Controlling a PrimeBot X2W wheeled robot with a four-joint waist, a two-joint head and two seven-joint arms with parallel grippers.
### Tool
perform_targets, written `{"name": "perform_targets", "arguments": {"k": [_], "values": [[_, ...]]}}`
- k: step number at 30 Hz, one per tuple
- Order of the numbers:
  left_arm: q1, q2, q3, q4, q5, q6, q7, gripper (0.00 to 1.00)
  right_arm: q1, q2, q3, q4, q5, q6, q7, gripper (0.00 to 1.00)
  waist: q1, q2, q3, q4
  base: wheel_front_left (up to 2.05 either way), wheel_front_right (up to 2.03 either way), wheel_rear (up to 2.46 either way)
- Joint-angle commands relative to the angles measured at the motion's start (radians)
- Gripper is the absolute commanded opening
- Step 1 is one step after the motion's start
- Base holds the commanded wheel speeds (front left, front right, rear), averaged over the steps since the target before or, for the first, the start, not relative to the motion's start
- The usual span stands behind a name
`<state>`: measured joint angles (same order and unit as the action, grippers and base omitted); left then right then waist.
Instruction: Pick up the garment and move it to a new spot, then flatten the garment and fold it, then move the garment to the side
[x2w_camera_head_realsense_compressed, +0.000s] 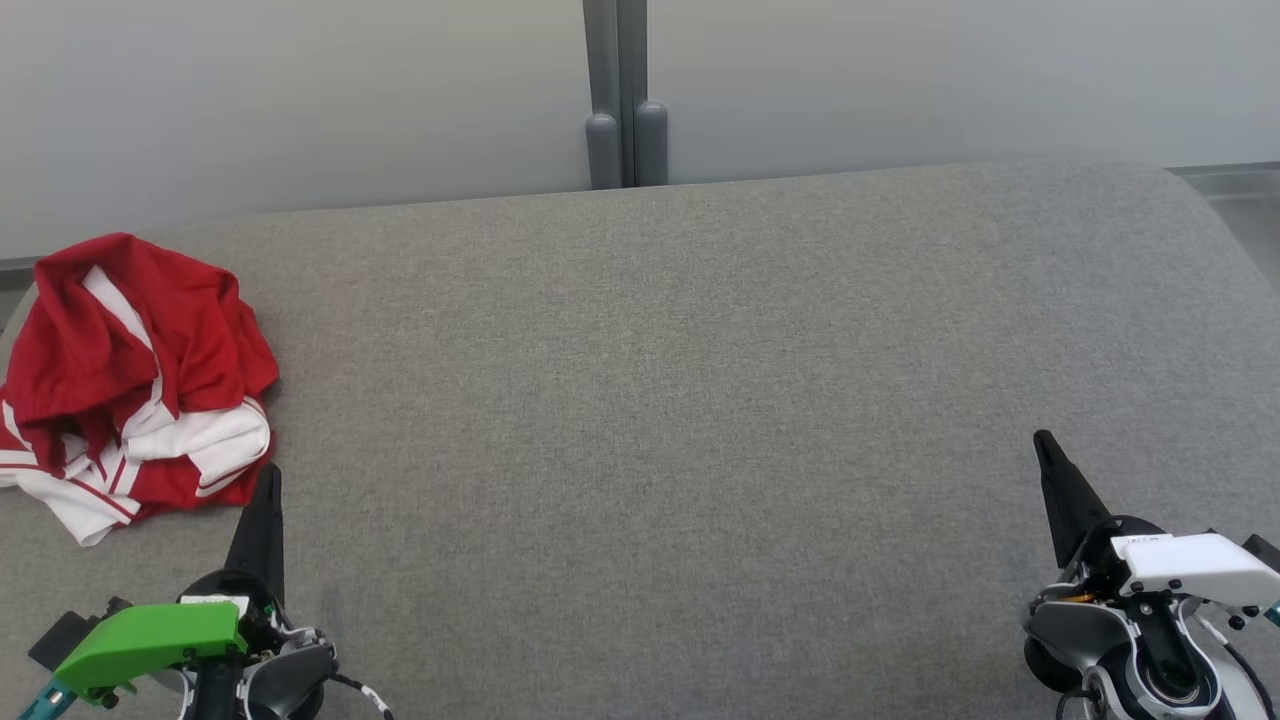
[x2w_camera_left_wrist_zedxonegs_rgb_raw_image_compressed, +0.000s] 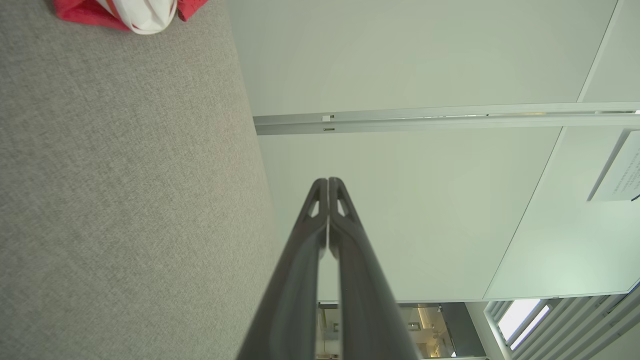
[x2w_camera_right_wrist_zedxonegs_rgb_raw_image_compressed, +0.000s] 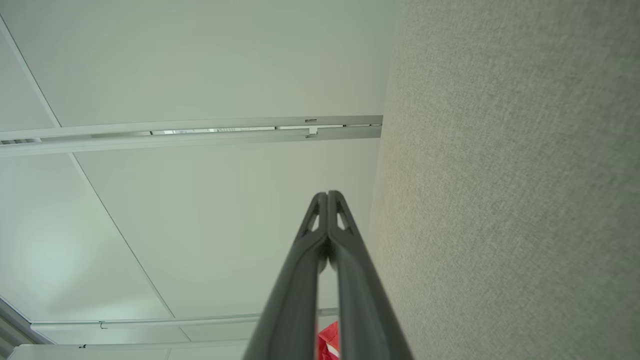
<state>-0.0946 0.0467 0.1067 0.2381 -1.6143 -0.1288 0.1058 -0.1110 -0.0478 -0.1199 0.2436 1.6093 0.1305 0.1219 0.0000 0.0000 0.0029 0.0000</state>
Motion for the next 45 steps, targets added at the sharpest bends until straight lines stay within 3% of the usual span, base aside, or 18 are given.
{"name": "perform_targets", "arguments": {"k": [1, 17, 18, 32, 45], "values": [[-0.015, 0.007, 0.003, -0.001, 0.000, -0.005, 0.005, 0.00, 0.009, -0.005, -0.002, -0.003, 0.006, 0.000, 0.003, 0.00, 0.0000, 0.0000, 0.000, 0.000, 0.00, 0.00, 0.00], [-0.015, 0.007, 0.003, -0.002, 0.000, -0.005, 0.005, 0.00, 0.009, -0.004, -0.002, -0.003, 0.006, 0.000, 0.003, 0.00, 0.0000, 0.0000, 0.000, 0.000, 0.00, 0.00, 0.00], [0.000, 0.000, 0.000, 0.000, 0.000, 0.000, 0.000, 1.00, 0.000, 0.000, 0.000, 0.000, 0.000, 0.000, 0.000, 1.00, 0.0000, 0.0000, 0.000, 0.000, 0.00, 0.00, 0.00], [0.005, 0.003, -0.032, 0.032, 0.089, 0.000, -0.054, 1.00, -0.001, -0.011, 0.047, 0.016, -0.067, 0.000, -0.055, 1.00, 0.0000, 0.0000, 0.003, 0.000, 0.00, 0.00, 0.00], [-0.002, 0.003, -0.044, 0.046, 0.335, 0.000, -0.110, 1.00, -0.017, -0.024, 0.081, 0.020, -0.316, 0.000, -0.114, 1.00, 0.0000, 0.0000, 0.009, 0.000, 0.00, 0.00, 0.00]]}}
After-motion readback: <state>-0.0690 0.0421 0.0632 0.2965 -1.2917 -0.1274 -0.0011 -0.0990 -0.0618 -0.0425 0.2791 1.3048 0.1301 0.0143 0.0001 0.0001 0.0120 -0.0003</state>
